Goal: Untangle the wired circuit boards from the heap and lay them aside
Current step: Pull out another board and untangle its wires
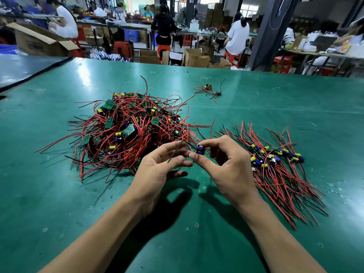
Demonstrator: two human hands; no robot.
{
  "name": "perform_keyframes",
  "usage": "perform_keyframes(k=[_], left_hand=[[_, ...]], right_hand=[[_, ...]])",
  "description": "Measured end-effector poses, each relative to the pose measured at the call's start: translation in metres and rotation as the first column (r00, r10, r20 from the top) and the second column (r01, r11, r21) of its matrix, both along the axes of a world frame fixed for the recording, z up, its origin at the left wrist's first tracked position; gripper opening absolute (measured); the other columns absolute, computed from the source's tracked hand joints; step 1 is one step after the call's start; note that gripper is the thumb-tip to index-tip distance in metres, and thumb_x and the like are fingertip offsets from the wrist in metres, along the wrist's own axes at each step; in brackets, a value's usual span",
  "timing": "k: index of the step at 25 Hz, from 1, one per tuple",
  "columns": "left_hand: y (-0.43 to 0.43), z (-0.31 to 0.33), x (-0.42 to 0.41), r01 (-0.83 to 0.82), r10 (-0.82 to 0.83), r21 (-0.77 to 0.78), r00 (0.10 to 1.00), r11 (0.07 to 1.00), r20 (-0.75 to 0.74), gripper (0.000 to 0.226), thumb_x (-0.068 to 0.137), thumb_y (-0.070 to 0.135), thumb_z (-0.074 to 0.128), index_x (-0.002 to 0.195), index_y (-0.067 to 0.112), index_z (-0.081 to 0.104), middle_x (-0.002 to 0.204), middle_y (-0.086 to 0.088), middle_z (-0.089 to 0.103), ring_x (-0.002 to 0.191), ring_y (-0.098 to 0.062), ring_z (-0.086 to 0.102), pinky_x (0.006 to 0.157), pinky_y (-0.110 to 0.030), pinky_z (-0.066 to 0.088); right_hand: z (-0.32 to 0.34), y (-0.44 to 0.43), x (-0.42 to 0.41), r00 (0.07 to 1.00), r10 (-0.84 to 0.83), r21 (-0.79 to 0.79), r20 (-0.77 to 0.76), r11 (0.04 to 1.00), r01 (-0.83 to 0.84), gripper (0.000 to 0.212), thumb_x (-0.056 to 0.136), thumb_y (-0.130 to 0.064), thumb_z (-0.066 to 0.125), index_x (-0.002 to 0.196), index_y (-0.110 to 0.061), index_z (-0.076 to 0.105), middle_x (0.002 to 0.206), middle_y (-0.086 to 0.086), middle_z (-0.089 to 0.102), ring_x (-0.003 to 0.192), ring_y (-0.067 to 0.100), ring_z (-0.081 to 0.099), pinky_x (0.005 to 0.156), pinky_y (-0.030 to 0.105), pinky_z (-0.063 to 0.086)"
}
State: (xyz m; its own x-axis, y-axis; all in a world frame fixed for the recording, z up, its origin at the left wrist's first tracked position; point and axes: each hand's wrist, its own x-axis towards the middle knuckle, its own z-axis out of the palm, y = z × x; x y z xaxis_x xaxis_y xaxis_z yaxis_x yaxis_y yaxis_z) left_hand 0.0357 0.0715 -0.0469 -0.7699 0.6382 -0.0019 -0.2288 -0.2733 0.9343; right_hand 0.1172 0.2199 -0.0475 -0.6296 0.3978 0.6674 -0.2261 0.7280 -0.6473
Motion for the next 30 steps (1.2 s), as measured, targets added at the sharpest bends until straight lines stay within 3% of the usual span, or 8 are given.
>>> perform_keyframes(k=[6, 11, 16, 19, 23, 25, 27, 30], left_hand=[[-0.003, -0.003, 0.006, 0.078, -0.074, 0.037, 0.991, 0.996, -0.115, 0.038, 0.072, 0.015, 0.074, 0.11, 0.017, 0.074, 0.105, -0.013, 0.073, 0.095, -0.022, 0.063, 0.093, -0.041, 0.047], [-0.001, 0.001, 0.001, -0.102, 0.103, 0.019, 0.988, 0.995, -0.113, 0.019, 0.08, 0.029, 0.068, 0.089, 0.016, 0.078, 0.087, -0.007, 0.074, 0.079, -0.017, 0.064, 0.077, -0.036, 0.051], [-0.002, 0.002, -0.004, -0.138, 0.138, -0.003, 0.988, 0.99, -0.064, 0.026, 0.097, 0.015, 0.052, 0.08, 0.014, 0.072, 0.077, -0.006, 0.07, 0.071, -0.014, 0.066, 0.063, -0.027, 0.05], [-0.003, 0.003, 0.0, 0.009, -0.01, -0.015, 1.0, 1.0, -0.014, 0.02, 0.088, 0.021, 0.059, 0.082, 0.01, 0.075, 0.068, -0.009, 0.065, 0.061, -0.018, 0.06, 0.06, -0.027, 0.049], [-0.003, 0.001, 0.007, 0.302, -0.295, -0.166, 0.953, 0.939, 0.065, 0.021, 0.086, 0.021, 0.061, 0.088, 0.002, 0.071, 0.061, -0.011, 0.06, 0.05, -0.018, 0.052, 0.05, -0.025, 0.046], [-0.002, -0.002, 0.01, 0.358, -0.352, -0.247, 0.934, 0.901, 0.069, 0.021, 0.093, 0.016, 0.056, 0.092, -0.001, 0.067, 0.063, -0.011, 0.062, 0.05, -0.018, 0.053, 0.053, -0.028, 0.042], [-0.002, -0.002, 0.01, 0.355, -0.346, -0.253, 0.935, 0.9, 0.082, 0.017, 0.095, 0.014, 0.055, 0.09, 0.002, 0.065, 0.065, -0.012, 0.064, 0.05, -0.019, 0.057, 0.054, -0.028, 0.042], [-0.002, -0.004, 0.009, 0.29, -0.281, -0.21, 0.957, 0.934, 0.072, 0.012, 0.093, 0.012, 0.058, 0.089, 0.005, 0.067, 0.073, -0.016, 0.069, 0.055, -0.021, 0.064, 0.056, -0.027, 0.049]], right_hand=[[-0.003, -0.004, 0.0, 1.0, -0.023, 0.131, 0.02, 0.991, 0.02, 0.028, 0.079, -0.041, 0.077, 0.097, -0.02, 0.072, 0.088, -0.013, 0.053, 0.081, -0.004, 0.053, 0.071, 0.012, 0.04], [0.001, -0.008, 0.003, 0.997, 0.032, 0.071, 0.064, 0.997, -0.036, 0.029, 0.077, -0.048, 0.079, 0.093, -0.024, 0.073, 0.089, -0.007, 0.055, 0.085, 0.006, 0.057, 0.073, 0.014, 0.038], [0.011, 0.0, 0.004, 0.995, 0.091, -0.273, 0.028, 0.959, -0.08, 0.028, 0.087, -0.048, 0.07, 0.08, -0.021, 0.071, 0.075, -0.005, 0.062, 0.067, 0.008, 0.052, 0.065, 0.024, 0.039], [0.012, 0.002, 0.002, 0.97, 0.218, -0.485, 0.11, 0.863, -0.139, 0.032, 0.084, -0.046, 0.073, 0.082, -0.014, 0.074, 0.064, -0.011, 0.06, 0.059, 0.003, 0.047, 0.056, 0.017, 0.038], [0.004, -0.002, -0.001, 0.787, 0.52, -0.662, 0.332, 0.723, -0.199, 0.044, 0.085, -0.052, 0.07, 0.097, -0.01, 0.076, 0.076, 0.003, 0.064, 0.064, 0.022, 0.046, 0.05, 0.023, 0.031], [0.0, -0.004, 0.001, 0.719, 0.608, -0.714, 0.337, 0.663, -0.227, 0.041, 0.086, -0.047, 0.071, 0.103, -0.009, 0.075, 0.085, 0.011, 0.069, 0.072, 0.028, 0.055, 0.053, 0.025, 0.043], [0.001, -0.004, 0.001, 0.73, 0.62, -0.758, 0.288, 0.613, -0.222, 0.037, 0.083, -0.043, 0.072, 0.101, -0.011, 0.077, 0.088, 0.011, 0.074, 0.076, 0.028, 0.063, 0.06, 0.027, 0.054], [0.001, -0.003, 0.0, 0.794, 0.56, -0.784, 0.238, 0.593, -0.183, 0.03, 0.08, -0.039, 0.075, 0.091, -0.011, 0.079, 0.079, 0.007, 0.073, 0.063, 0.014, 0.065, 0.053, 0.022, 0.053]])
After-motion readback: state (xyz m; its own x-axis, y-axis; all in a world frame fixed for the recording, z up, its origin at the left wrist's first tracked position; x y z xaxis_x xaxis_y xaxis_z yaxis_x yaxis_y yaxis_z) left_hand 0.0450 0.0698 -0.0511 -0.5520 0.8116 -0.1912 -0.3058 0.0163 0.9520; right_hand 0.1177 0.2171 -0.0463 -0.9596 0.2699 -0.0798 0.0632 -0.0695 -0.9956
